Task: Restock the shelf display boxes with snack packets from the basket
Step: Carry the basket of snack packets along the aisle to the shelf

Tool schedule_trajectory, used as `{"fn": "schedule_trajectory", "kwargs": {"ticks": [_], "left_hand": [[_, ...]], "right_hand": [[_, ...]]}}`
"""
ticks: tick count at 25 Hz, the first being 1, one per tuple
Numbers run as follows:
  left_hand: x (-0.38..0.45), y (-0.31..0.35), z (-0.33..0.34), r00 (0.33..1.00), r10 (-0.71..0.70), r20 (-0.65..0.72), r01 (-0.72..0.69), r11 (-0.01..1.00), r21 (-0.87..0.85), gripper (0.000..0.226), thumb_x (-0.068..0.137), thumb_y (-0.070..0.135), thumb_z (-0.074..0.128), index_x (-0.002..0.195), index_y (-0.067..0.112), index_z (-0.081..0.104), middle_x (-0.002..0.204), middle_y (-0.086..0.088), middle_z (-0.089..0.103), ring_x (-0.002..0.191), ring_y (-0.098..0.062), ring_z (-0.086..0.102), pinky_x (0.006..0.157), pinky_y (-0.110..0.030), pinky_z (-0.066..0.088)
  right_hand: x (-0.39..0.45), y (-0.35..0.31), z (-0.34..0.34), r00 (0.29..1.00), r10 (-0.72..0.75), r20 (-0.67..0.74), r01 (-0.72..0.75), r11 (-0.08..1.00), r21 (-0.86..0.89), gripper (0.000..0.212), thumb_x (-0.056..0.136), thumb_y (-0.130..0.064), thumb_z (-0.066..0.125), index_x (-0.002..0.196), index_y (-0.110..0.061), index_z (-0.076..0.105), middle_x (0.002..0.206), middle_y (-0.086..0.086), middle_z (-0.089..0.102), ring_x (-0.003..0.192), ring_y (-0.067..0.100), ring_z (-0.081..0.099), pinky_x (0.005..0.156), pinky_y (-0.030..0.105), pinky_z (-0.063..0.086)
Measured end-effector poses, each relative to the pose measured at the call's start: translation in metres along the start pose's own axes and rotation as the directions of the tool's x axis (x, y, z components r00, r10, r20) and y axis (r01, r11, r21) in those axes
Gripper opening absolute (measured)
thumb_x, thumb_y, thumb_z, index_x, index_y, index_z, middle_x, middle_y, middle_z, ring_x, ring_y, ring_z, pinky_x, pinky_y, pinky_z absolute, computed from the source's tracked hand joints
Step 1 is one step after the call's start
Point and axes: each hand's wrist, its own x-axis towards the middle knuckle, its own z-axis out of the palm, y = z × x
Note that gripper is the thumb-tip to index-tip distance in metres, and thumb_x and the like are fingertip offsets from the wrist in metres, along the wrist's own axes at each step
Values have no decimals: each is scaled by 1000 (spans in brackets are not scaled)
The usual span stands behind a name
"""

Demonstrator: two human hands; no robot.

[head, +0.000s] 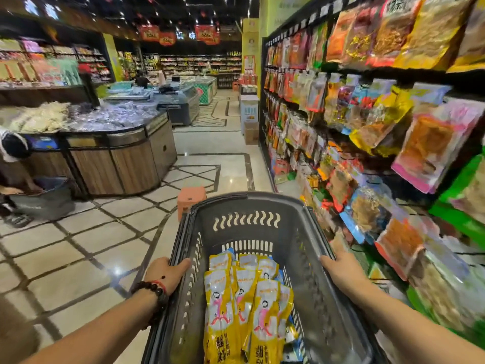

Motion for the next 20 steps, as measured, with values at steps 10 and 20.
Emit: {"fn": "schedule_trajectory", "kwargs": {"ticks": [10,20], "left_hand": [[328,158,43,998,-50,-38,47,995,-83,42,82,54,61,76,13,57,72,-7,62,68,-22,58,65,-33,49],[692,304,84,998,66,-23,-68,994,-89,32,89,35,63,74,9,50,69,-2,53,66,-21,47,60,-30,32]], "right_hand": [[382,-108,50,999,11,41,-12,1000,10,33,90,-27,58,64,-8,56,63,8,56,71,30,55,60,33,33],[737,-213,119,997,80,-19,-79,997,20,43,91,-37,55,73,2,58,69,17,62,62,28,56,53,33,39]]}}
